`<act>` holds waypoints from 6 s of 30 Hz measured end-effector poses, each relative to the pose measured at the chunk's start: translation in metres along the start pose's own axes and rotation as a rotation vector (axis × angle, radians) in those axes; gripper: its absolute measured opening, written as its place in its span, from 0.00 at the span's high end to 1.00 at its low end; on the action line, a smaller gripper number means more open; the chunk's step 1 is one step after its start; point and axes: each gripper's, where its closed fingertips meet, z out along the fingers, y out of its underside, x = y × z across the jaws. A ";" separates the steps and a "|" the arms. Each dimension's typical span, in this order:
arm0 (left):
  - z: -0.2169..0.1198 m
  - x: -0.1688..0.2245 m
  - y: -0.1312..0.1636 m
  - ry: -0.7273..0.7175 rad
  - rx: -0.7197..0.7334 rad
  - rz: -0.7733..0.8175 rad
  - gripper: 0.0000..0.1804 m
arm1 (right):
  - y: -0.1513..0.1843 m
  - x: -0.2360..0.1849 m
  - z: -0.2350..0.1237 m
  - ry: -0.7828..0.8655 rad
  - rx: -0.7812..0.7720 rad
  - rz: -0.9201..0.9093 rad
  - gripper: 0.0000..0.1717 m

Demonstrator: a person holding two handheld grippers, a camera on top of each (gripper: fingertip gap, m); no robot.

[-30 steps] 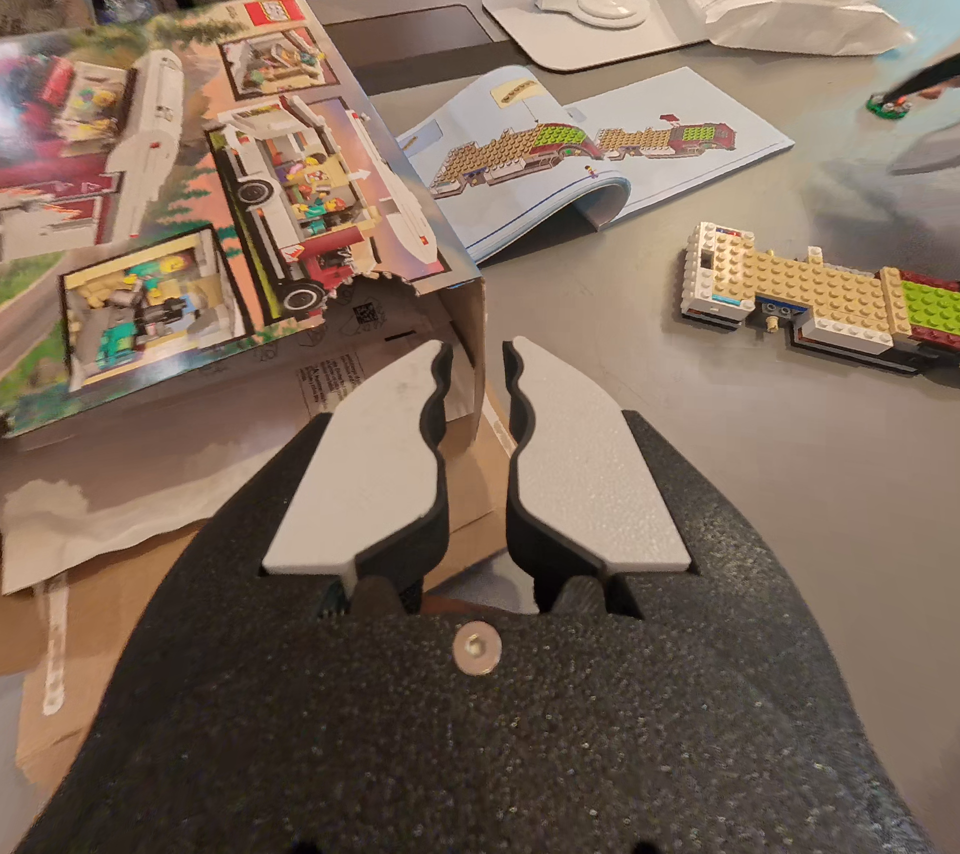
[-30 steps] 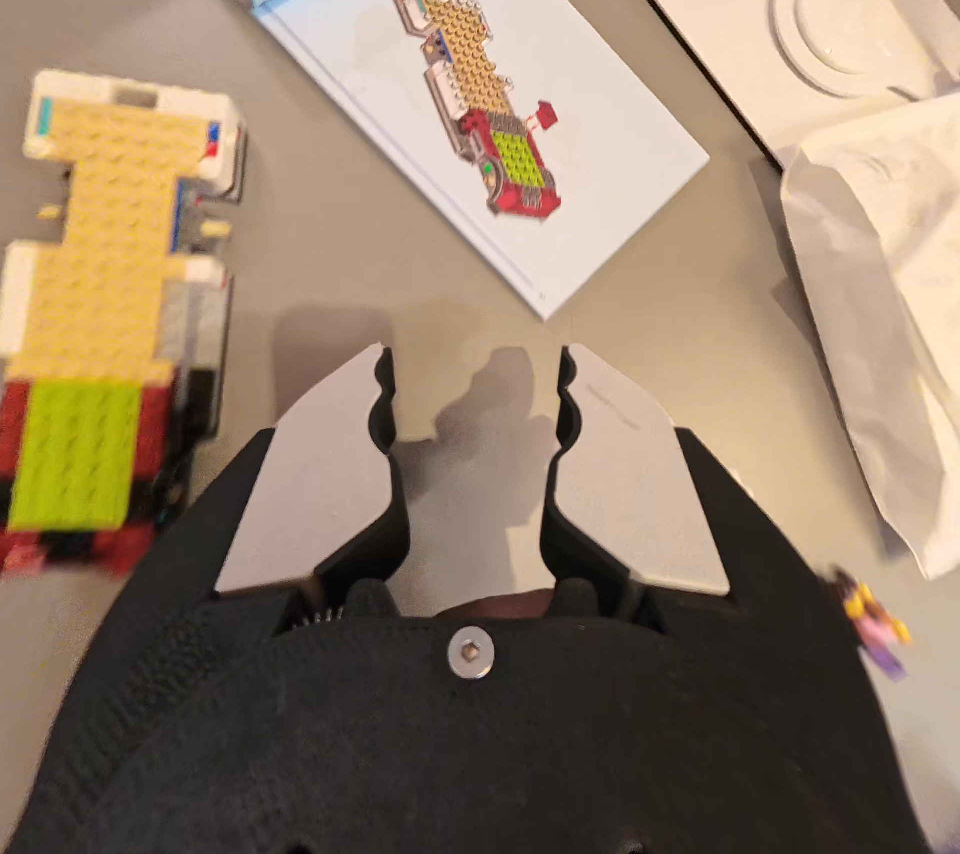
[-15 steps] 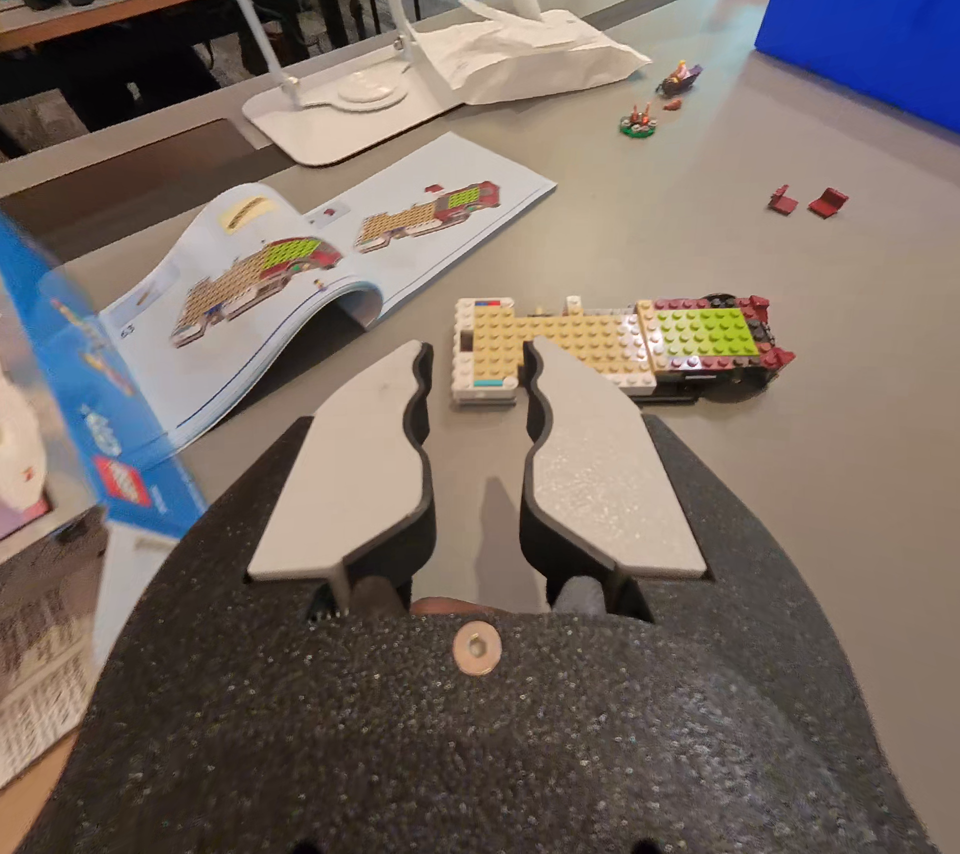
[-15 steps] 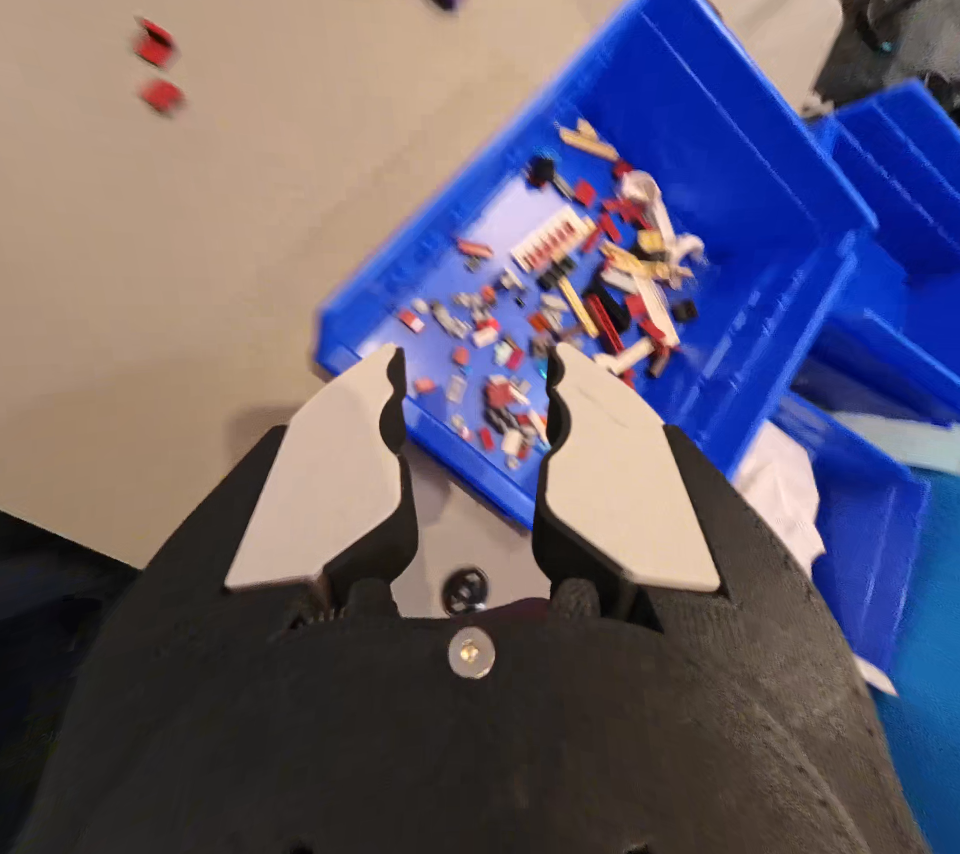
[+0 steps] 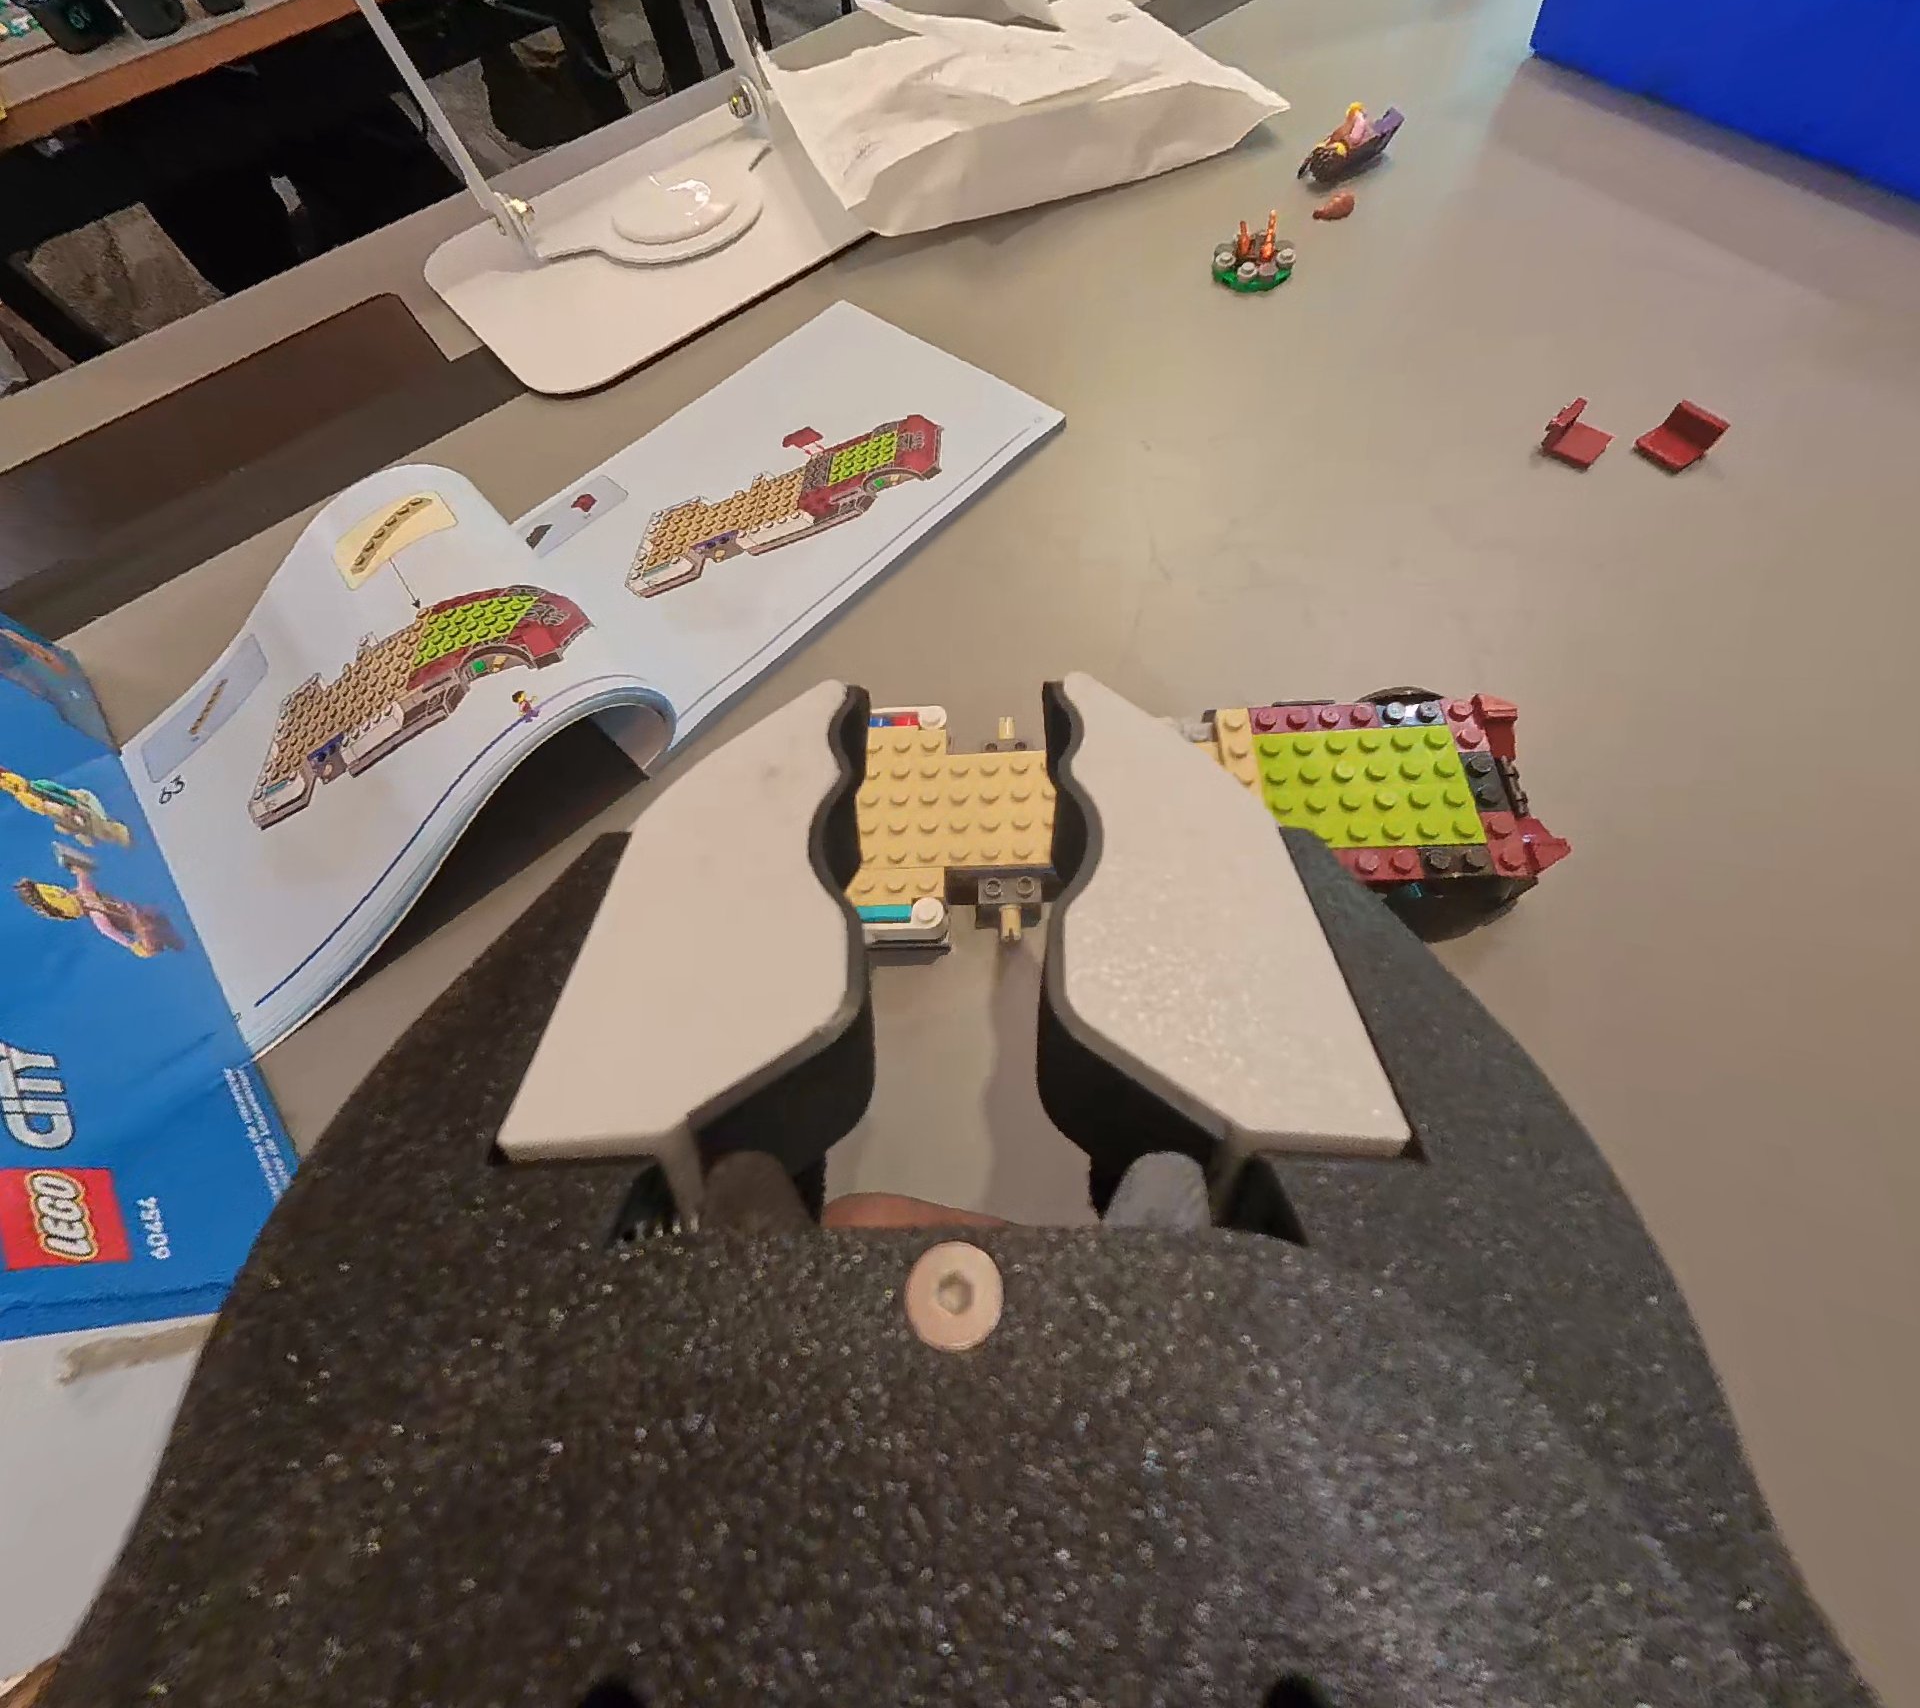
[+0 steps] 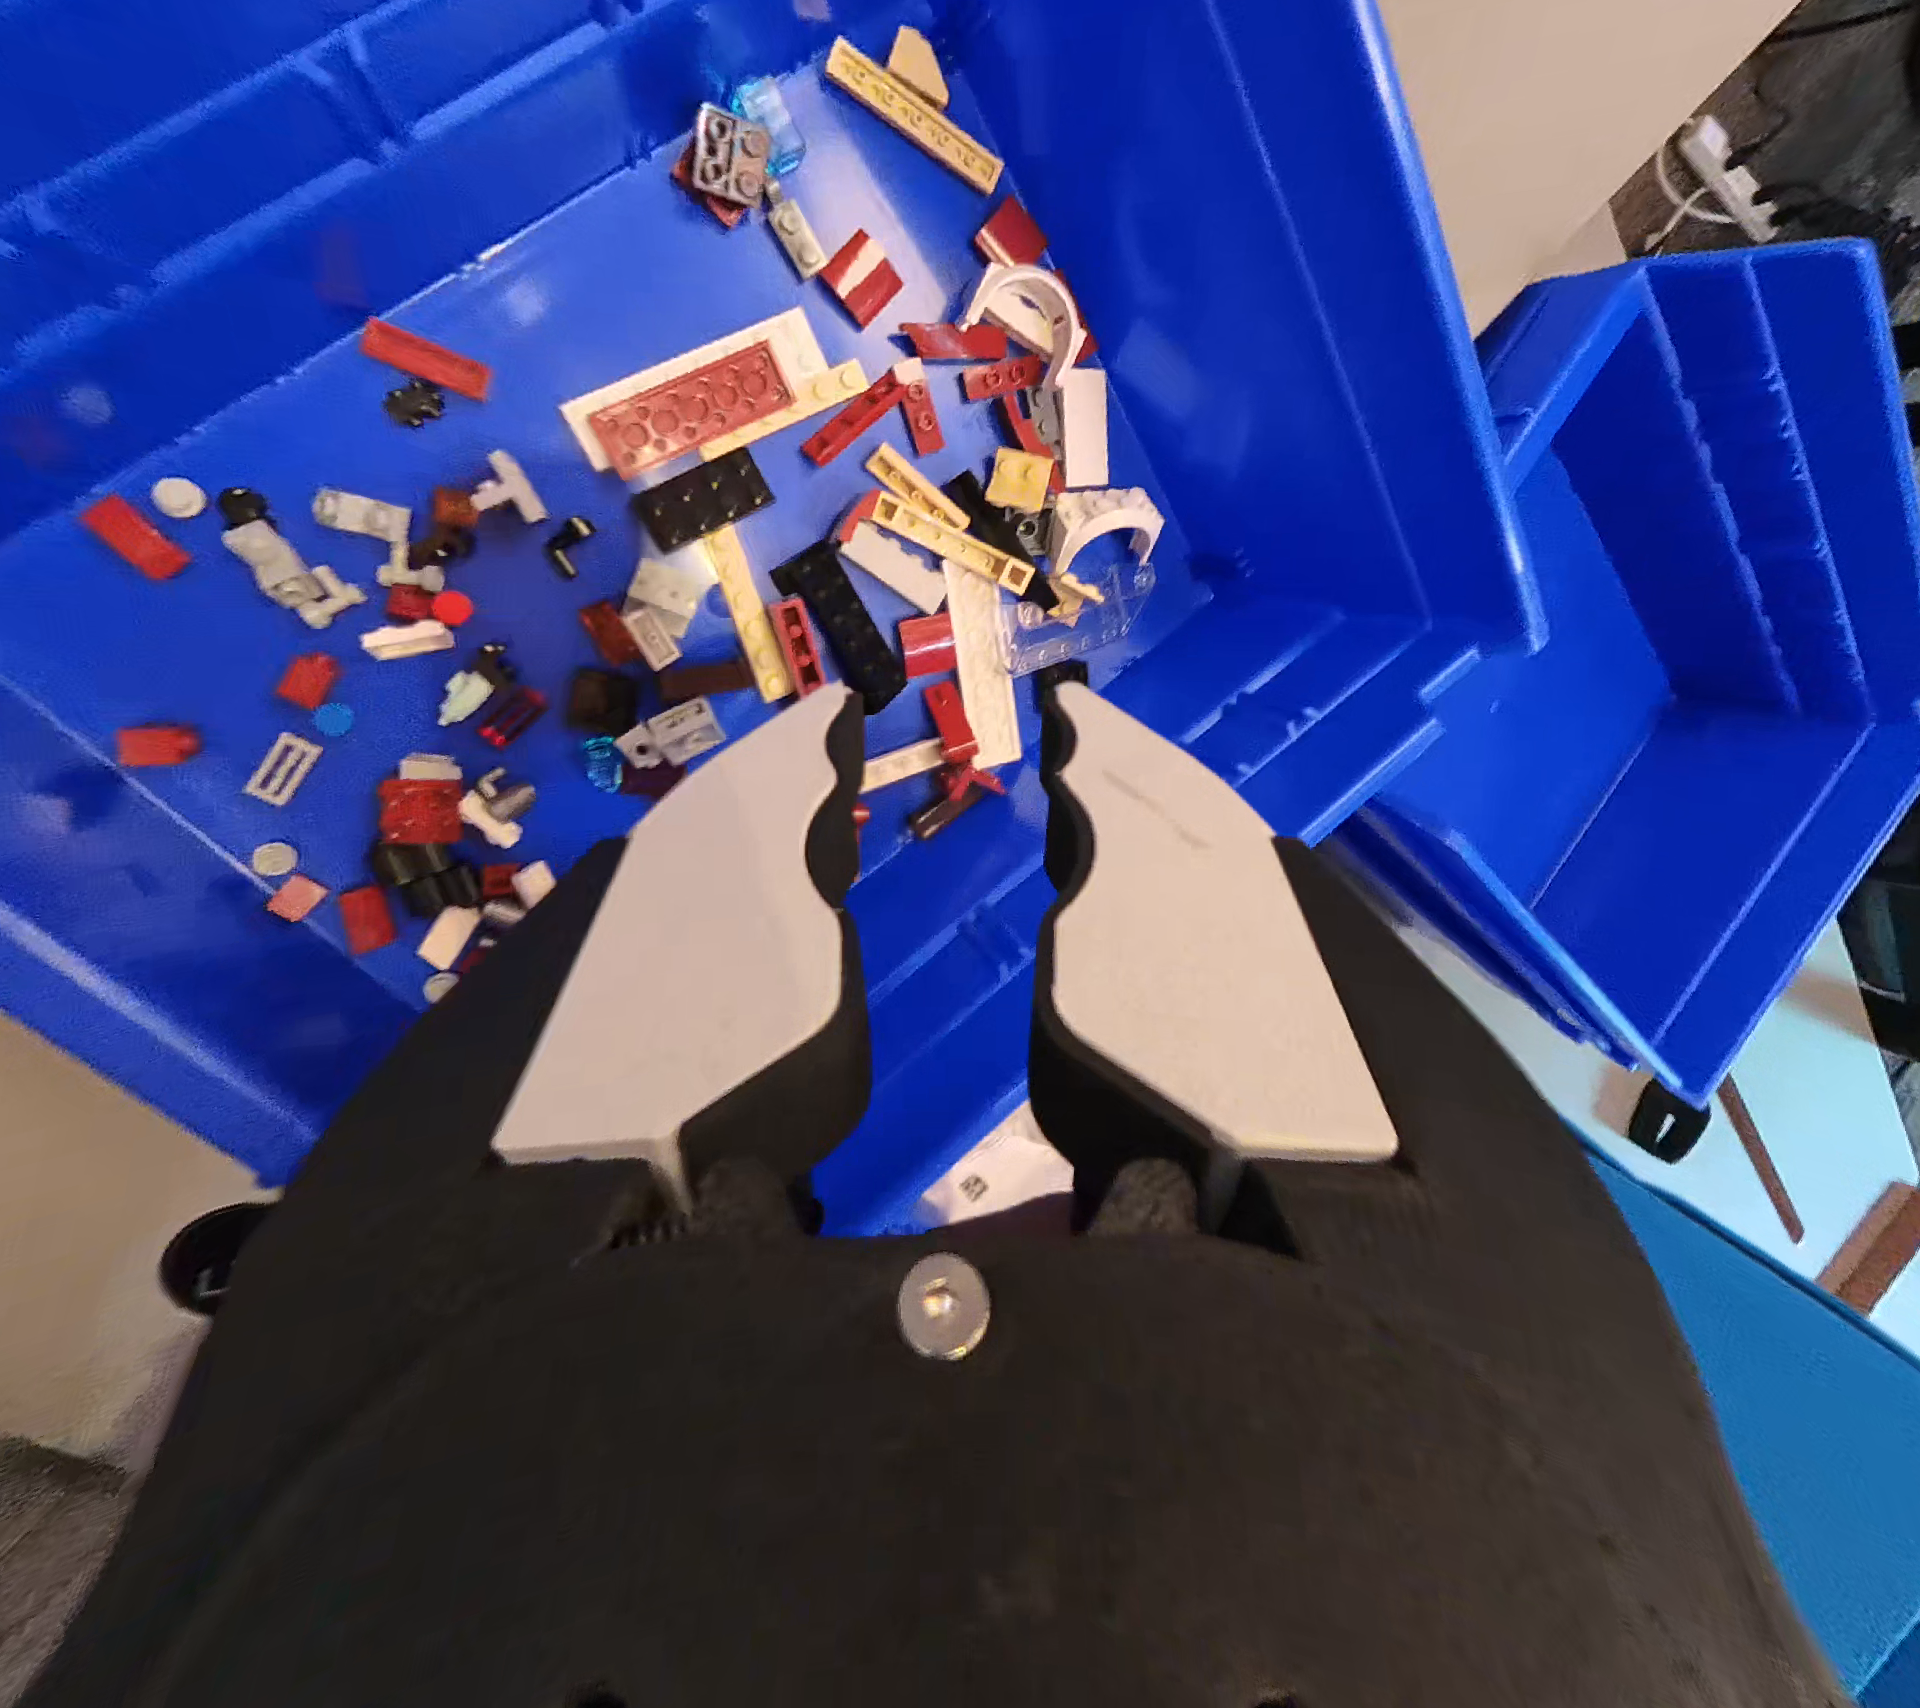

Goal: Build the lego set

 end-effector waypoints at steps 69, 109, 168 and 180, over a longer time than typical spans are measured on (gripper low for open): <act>0.038 0.030 -0.016 0.040 -0.095 0.051 0.83 | 0.036 -0.057 -0.007 -0.143 0.093 -0.279 0.85; -0.030 -0.041 0.083 -0.010 -0.117 -0.087 0.82 | 0.014 -0.121 -0.039 -0.184 -0.074 -0.216 0.81; -0.009 -0.016 0.076 -0.011 -0.154 -0.120 0.82 | -0.042 -0.195 -0.030 -0.324 0.035 -0.261 0.79; -0.019 -0.016 0.075 -0.028 -0.115 -0.139 0.82 | -0.040 -0.158 0.051 -0.423 0.012 -0.699 0.87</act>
